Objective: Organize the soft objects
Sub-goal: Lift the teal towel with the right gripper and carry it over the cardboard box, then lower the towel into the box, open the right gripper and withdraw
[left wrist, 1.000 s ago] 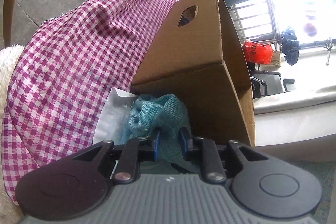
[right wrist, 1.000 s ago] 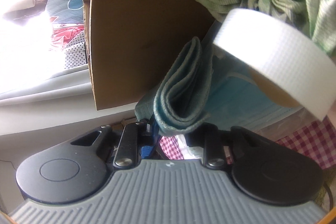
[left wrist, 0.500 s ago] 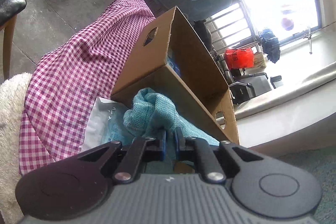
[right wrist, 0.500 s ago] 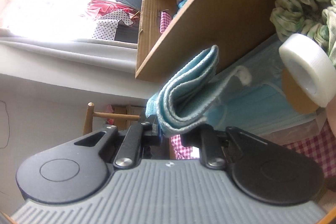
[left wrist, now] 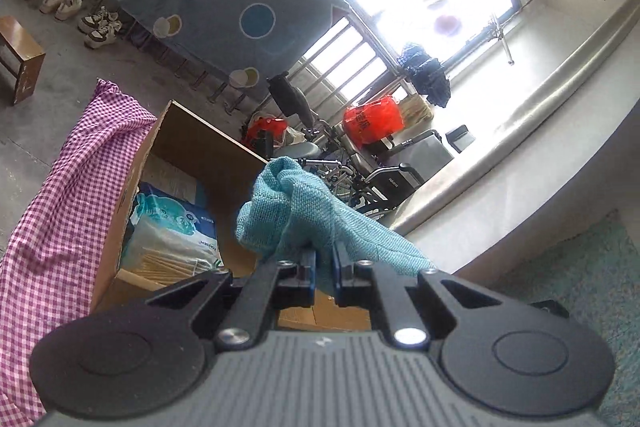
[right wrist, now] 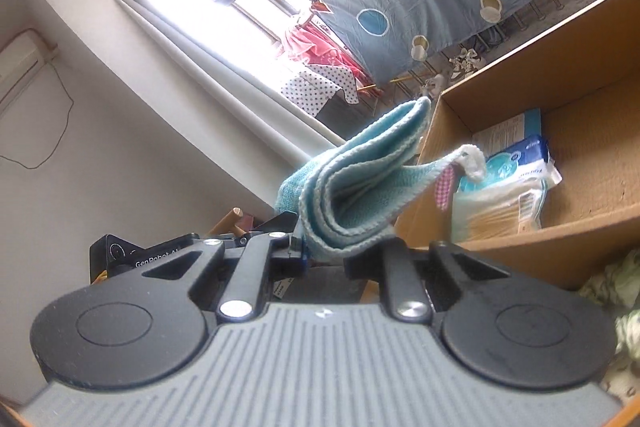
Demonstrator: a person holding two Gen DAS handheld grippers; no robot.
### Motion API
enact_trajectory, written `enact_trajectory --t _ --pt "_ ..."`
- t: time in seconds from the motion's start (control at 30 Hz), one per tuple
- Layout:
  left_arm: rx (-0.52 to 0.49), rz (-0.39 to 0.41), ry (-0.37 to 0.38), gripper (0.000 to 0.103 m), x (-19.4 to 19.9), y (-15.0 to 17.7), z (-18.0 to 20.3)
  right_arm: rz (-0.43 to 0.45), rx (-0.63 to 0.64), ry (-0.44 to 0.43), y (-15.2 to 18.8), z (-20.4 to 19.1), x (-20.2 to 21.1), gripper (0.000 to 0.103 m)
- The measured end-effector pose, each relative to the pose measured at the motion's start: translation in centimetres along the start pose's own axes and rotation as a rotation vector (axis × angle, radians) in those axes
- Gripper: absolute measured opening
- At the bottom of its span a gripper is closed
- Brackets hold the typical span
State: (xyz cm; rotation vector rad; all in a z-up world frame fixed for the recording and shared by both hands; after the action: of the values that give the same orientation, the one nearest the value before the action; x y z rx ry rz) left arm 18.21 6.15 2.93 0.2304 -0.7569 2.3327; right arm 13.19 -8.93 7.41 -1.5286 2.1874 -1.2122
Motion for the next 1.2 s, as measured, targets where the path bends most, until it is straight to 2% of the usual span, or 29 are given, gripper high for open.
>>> enact_trajectory --t 0.1,0.23,0.33,0.5,0.7,0.77,0.87,0.97,1.0,1.03,1.07,1.1,1.13,1.17,1.2 --pt "0.004 -0.059 -0.029 0.008 -5.4 -1.8 0.3 0.005 0.023 0.046 -4.2 2.9 0.1 0.014" --pt "0.026 -0.188 -0.119 0.008 -13.6 -3.3 -1.5 -0.071 -0.032 0.120 -8.7 9.8 -1.7 0.014" --pt "0.027 -0.260 -0.193 0.007 -18.9 -4.0 -3.2 -0.134 -0.120 0.178 -10.3 15.8 -3.6 0.014" --pt "0.006 -0.302 -0.282 0.007 -24.9 -5.5 -5.2 -0.213 -0.207 0.249 -12.0 23.5 -7.4 0.014" --pt "-0.050 -0.330 -0.405 0.008 -29.5 -5.3 -8.3 -0.283 -0.182 0.297 -12.3 29.5 -11.4 0.014" --pt "-0.048 -0.350 -0.450 0.008 -30.8 -4.9 -9.7 -0.318 -0.197 0.325 -11.1 31.9 -12.9 0.014" --pt "-0.052 -0.353 -0.477 0.008 -31.4 -4.6 -11.0 -0.371 -0.236 0.373 -8.7 34.4 -14.0 0.014" --pt "-0.063 -0.341 -0.486 0.009 -31.5 -4.9 -11.3 -0.382 -0.250 0.387 -7.4 35.5 -14.4 0.016" --pt "-0.069 -0.334 -0.491 0.011 -31.4 -5.0 -11.3 -0.378 -0.253 0.384 -7.1 35.6 -14.5 0.016" --pt "-0.069 -0.326 -0.501 0.018 -31.1 -5.3 -11.2 -0.379 -0.257 0.383 -6.8 35.7 -14.8 0.017" --pt "-0.064 -0.315 -0.506 0.031 -30.5 -5.5 -11.0 -0.382 -0.260 0.384 -6.7 35.8 -15.0 0.017" --pt "-0.066 -0.307 -0.500 0.038 -30.0 -5.7 -10.6 -0.387 -0.265 0.385 -6.5 36.0 -15.3 0.018" --pt "-0.070 -0.297 -0.496 0.050 -29.4 -5.9 -10.2 -0.396 -0.277 0.385 -6.1 36.0 -15.2 0.018" --pt "-0.075 -0.288 -0.493 0.058 -29.0 -6.1 -9.8 -0.403 -0.287 0.386 -5.8 36.1 -15.3 0.019" --pt "-0.085 -0.275 -0.481 0.060 -28.1 -6.3 -9.0 -0.409 -0.293 0.388 -5.6 36.3 -15.5 0.020"
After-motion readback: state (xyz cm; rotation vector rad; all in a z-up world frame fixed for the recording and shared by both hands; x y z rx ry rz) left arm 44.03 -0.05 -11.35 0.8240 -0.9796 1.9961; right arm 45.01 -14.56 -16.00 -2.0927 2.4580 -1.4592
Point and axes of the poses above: each gripper's, at about its wrist camera, not at the fingertips, and x roughly against the way its jaws point, z to its right, y to its underside, the point moved 10 cm from there along -x, roughly the way its jaws point, and after that the axes turned 11 degrees about x, right-handed, at the moved point
